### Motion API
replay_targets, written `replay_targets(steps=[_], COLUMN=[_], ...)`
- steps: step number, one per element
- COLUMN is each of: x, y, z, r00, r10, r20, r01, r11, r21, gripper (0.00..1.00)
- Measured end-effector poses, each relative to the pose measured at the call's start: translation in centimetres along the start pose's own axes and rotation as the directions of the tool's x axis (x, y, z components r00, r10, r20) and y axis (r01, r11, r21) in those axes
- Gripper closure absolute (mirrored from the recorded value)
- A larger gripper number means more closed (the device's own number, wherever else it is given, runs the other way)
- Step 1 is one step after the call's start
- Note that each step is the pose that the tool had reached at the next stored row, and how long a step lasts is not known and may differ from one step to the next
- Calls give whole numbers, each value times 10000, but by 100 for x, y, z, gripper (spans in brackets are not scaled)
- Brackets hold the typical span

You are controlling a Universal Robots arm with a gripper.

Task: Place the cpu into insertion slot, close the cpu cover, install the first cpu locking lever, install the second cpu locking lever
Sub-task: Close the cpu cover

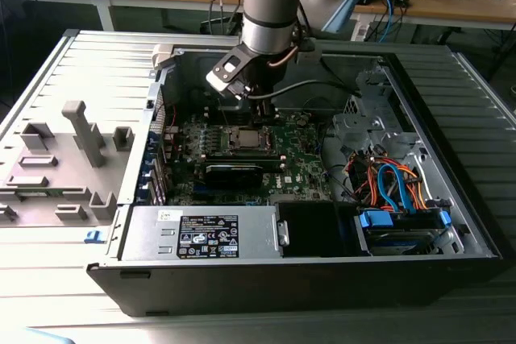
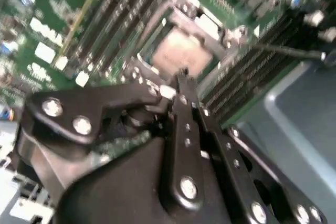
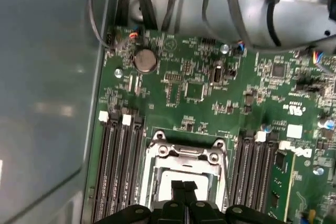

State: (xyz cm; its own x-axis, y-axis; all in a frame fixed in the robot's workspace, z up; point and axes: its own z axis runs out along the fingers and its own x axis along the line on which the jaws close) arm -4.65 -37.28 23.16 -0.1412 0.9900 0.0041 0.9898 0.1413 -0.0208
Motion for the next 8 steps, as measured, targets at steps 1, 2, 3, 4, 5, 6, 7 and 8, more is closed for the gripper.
replay_targets(steps=[1, 2, 3, 4, 5, 6, 7, 8], x=[3, 11, 15, 19, 22, 24, 25, 29], y=[-25, -76, -102, -132, -153, -165, -177, -204], z=[30, 75, 102, 133, 153, 165, 176, 199], r00=[10000, 10000, 10000, 10000, 10000, 10000, 10000, 10000], r10=[-1, -1, -1, 1, -2, 0, -1, -1], r20=[0, 0, 0, -2, -1, -1, 0, 0], r01=[1, 1, 1, -1, 2, 0, 1, 1], r11=[10000, 10000, 10000, 10000, 10000, 10000, 10000, 10000], r21=[0, 0, 1, -1, 0, 0, 0, 0], gripper=[89, 89, 89, 89, 89, 89, 89, 89])
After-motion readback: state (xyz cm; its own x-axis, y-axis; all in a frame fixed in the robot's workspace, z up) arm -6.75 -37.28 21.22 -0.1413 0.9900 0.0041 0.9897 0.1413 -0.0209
